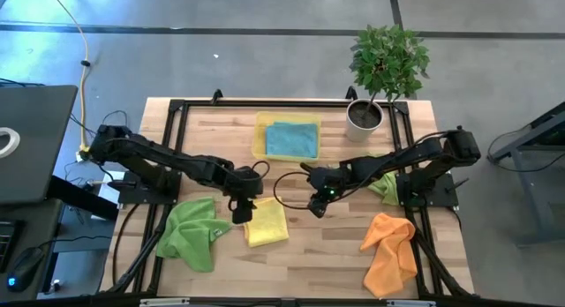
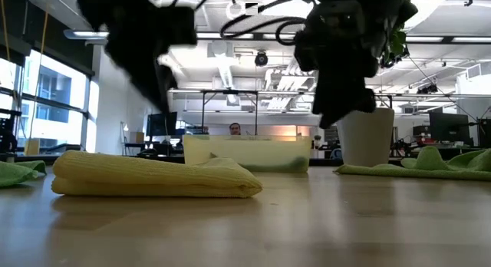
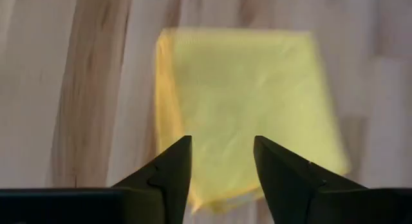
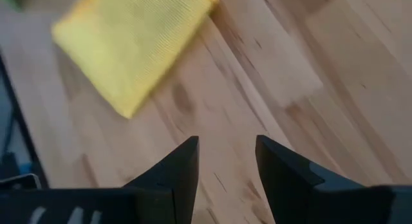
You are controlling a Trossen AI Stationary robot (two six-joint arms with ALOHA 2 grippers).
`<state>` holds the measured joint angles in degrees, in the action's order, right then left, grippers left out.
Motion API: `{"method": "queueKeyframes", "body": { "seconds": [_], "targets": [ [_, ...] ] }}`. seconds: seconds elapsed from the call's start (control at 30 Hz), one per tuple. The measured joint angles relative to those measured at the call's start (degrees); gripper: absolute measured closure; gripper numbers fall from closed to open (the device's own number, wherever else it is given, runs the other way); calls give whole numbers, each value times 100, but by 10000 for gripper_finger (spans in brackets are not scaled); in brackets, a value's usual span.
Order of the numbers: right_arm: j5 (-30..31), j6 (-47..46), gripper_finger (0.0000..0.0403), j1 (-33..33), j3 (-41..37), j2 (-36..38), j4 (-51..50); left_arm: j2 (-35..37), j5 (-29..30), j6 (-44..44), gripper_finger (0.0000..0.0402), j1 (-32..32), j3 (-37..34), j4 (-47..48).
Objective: Fold microfiber towels
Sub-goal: Put the folded yellow microfiber cloth into the yellow bin
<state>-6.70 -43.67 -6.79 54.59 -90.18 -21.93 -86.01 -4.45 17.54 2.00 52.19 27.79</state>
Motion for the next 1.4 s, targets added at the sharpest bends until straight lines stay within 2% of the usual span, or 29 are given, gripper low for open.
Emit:
{"method": "queueKeyframes", "body": {
  "seconds": [0.2, 0.33, 0.53, 0.63, 0.77, 0.83, 1.0, 1.3, 1.4],
  "targets": [
    [-94, 14, 256, -1, -2, 101, -771, -796, 45, 18, 182, -186, 25, -426],
    [-94, 27, 256, 1, -1, 219, -1165, -1211, 46, 20, 161, -293, 32, -696],
    [-90, 153, 256, 0, 0, 350, -1449, -1535, -213, -139, 160, -297, 36, -1070],
    [-70, 171, 256, 0, -1, 374, -1596, -1625, -78, -276, 159, -210, 44, -1171],
    [-13, 161, 256, 0, 0, 374, -1640, -1734, 391, -562, 159, -67, 43, -1259],
    [18, 153, 256, 1, 0, 374, -1644, -1738, 383, -633, 163, -26, 43, -1243],
    [92, 18, 256, 1, 0, 374, -1679, -1793, 503, -728, 209, 95, 51, -1150],
    [238, -254, 256, -2, 0, 374, -2004, -1795, 405, -724, 379, -55, 47, -1199],
    [293, -283, 256, -1, 0, 374, -2203, -1706, 369, -754, 390, -158, 81, -1149]
  ]
}}
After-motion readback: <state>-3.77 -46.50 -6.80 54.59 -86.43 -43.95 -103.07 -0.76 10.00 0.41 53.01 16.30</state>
